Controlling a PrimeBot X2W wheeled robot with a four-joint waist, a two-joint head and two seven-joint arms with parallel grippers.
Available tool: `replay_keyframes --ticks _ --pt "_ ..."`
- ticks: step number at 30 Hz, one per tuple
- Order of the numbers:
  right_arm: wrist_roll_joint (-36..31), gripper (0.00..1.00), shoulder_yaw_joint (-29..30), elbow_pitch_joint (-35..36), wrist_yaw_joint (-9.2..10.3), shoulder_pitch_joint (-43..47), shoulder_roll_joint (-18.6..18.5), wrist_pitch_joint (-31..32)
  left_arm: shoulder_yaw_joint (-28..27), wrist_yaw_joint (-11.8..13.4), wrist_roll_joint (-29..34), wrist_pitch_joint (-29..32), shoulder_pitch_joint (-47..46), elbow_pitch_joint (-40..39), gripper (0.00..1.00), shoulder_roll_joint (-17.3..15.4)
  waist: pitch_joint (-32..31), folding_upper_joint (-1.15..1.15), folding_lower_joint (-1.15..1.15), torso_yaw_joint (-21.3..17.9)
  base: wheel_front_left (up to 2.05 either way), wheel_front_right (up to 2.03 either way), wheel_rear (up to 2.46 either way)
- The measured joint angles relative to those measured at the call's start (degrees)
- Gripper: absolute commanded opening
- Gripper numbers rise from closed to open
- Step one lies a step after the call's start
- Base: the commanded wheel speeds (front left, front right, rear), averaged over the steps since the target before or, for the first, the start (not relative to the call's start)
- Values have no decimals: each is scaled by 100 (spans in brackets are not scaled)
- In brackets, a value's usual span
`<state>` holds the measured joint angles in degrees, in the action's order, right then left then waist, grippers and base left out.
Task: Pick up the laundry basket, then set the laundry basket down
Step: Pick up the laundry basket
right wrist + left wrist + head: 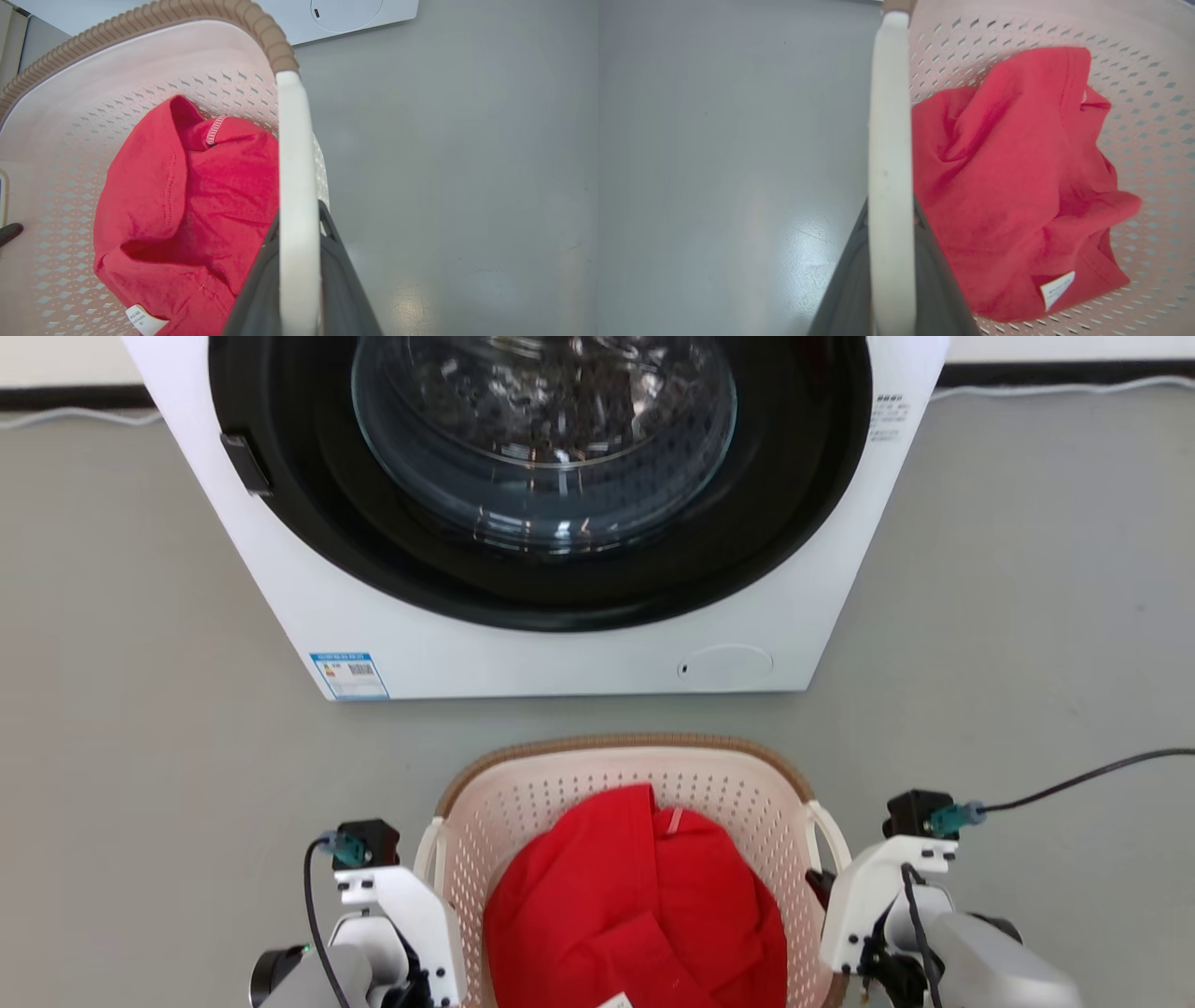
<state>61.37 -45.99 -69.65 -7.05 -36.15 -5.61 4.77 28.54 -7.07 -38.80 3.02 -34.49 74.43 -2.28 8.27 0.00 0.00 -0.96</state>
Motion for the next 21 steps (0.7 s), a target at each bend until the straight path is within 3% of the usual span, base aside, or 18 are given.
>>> replay_keyframes --ticks 21 --pt "260 0 -280 87 0 593 -8 180 113 46 -119 109 624 20 0 13 -810 0 0 -44 0 0 0"
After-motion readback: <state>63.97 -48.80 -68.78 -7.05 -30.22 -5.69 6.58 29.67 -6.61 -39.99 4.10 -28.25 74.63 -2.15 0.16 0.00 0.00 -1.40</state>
